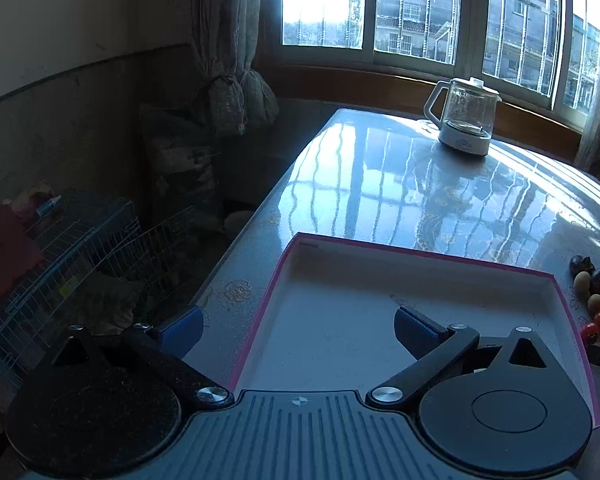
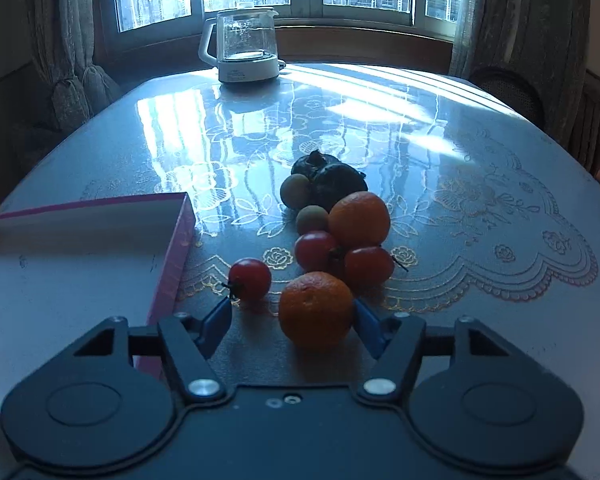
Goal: Organize fruits
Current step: 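Close the right tool on the orange in front of the fruit pile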
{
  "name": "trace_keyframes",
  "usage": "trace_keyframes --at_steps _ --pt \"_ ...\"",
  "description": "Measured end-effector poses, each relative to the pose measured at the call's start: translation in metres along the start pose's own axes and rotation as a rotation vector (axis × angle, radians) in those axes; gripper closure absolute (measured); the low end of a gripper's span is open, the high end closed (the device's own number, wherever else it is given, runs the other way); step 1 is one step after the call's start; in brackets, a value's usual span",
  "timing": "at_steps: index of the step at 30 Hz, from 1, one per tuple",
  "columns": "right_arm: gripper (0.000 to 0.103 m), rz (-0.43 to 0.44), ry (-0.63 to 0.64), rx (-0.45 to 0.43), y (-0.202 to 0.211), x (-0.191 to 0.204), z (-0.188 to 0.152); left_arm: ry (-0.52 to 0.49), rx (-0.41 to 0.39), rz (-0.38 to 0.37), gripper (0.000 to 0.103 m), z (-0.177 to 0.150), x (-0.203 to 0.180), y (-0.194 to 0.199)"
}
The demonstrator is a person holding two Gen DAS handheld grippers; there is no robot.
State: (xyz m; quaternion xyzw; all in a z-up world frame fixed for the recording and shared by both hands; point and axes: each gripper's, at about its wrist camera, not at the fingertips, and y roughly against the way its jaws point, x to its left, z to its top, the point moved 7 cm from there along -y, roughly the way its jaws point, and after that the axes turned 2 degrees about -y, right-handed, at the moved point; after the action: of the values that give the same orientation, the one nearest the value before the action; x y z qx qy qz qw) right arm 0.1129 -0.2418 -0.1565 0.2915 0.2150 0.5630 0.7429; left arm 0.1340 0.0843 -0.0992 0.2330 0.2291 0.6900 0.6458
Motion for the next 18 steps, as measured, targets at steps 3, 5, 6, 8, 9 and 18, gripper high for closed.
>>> trace_keyframes --at_steps 3,5,6,8,9,18 --pt "0.049 -0.023 0.028 -0.014 0.000 0.002 -0.005 -0.001 -0.001 -0.011 0.002 -0.003 0.002 0.000" --pt "0.059 -0.026 0.033 -0.030 0.001 0.002 -0.006 0.001 0.003 -0.013 0.002 -0.004 0.003 0.000" --pt "0.063 -0.022 0.030 -0.035 0.001 0.001 -0.005 0.005 0.008 -0.017 0.002 -0.006 0.004 0.000" --pt "0.065 -0.026 0.027 -0.044 -0.001 0.000 -0.003 0.011 0.017 -0.018 0.002 -0.007 0.006 -0.001" --pt "0.065 -0.027 0.024 -0.048 -0.001 0.000 -0.002 0.015 0.018 -0.016 0.002 -0.008 0.008 0.000" --pt "0.066 0.015 -0.091 -0.102 0.007 -0.007 -0.001 0.046 0.032 0.010 0.002 -0.010 0.026 -0.001"
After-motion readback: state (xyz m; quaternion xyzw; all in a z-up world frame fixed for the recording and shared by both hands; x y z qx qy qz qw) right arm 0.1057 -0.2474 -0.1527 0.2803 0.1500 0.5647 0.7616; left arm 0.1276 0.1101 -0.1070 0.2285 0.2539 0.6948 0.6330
